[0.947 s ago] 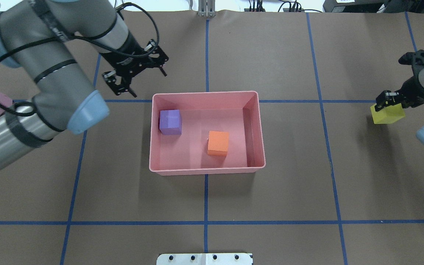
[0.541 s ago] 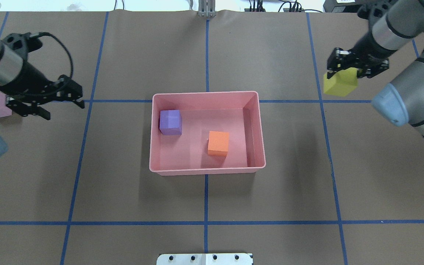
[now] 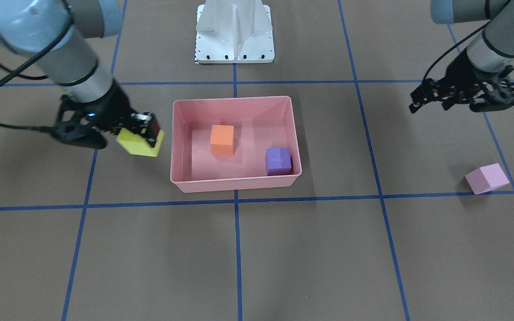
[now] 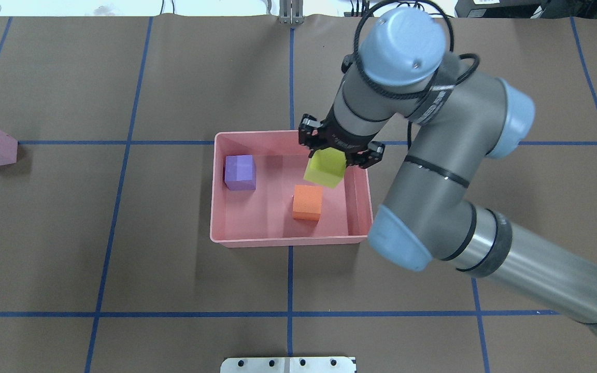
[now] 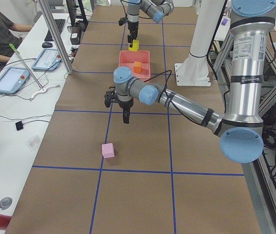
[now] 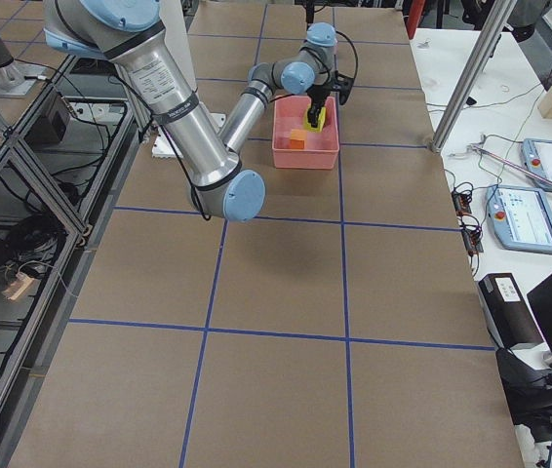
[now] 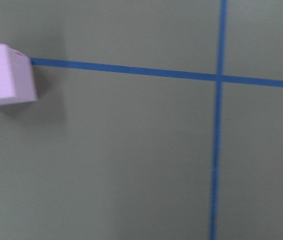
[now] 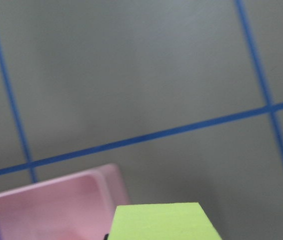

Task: Place blocks into pink bin with both arms
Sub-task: 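Lower the yellow cube into the bin while the left gripper reaches the light pink cube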

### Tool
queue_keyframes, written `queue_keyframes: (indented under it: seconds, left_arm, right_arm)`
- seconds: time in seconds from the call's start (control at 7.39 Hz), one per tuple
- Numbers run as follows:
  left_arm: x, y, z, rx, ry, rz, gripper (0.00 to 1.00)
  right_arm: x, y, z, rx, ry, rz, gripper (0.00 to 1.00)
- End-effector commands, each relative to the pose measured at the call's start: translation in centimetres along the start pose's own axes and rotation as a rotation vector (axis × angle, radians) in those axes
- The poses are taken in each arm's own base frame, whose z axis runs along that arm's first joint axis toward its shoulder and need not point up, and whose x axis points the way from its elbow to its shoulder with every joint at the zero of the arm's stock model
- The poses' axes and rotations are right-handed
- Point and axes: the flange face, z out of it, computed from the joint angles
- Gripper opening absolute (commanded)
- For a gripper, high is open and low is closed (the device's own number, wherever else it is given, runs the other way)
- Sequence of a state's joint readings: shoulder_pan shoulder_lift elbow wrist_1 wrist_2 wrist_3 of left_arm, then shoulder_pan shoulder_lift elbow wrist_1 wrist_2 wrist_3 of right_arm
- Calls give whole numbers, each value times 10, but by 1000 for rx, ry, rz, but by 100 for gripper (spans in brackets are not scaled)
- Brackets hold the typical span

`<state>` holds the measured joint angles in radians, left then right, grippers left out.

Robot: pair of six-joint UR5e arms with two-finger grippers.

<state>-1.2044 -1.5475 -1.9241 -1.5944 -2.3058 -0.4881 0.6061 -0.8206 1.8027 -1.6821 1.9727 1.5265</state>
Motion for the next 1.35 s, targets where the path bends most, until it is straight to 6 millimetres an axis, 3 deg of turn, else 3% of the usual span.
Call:
queue_keyframes:
  seconds: [0.0,0.14,0.41,0.54,0.68,0.81,1.08,1.22]
  left_arm:
    - [-66,-27,36,-34,-40,-1,99]
    - [-78,-43,55,-29,-39,-9,99]
    - [-70,-70,61,-23,-38,-137,99]
    - [-78,-72,72,-36,-44,-150,99]
    - [-94,-78,90,-40,-43,-166,99]
    - [-98,-88,100,-47,-46,-191,99]
    - [-93,-105,104,-43,-43,-266,99]
    - [-102,-105,113,-36,-39,-262,99]
  right_arm:
    - [-40,58,59,20,-70,26,0]
    - [-48,62,75,32,-69,52,0]
    - [-51,77,84,33,-67,55,3]
    - [-53,82,89,41,-62,57,14]
    - [-51,85,95,39,-52,57,59]
    - [-51,85,96,40,-52,55,95]
    - [-51,86,89,39,-64,57,100]
    - [-50,83,86,45,-70,56,100]
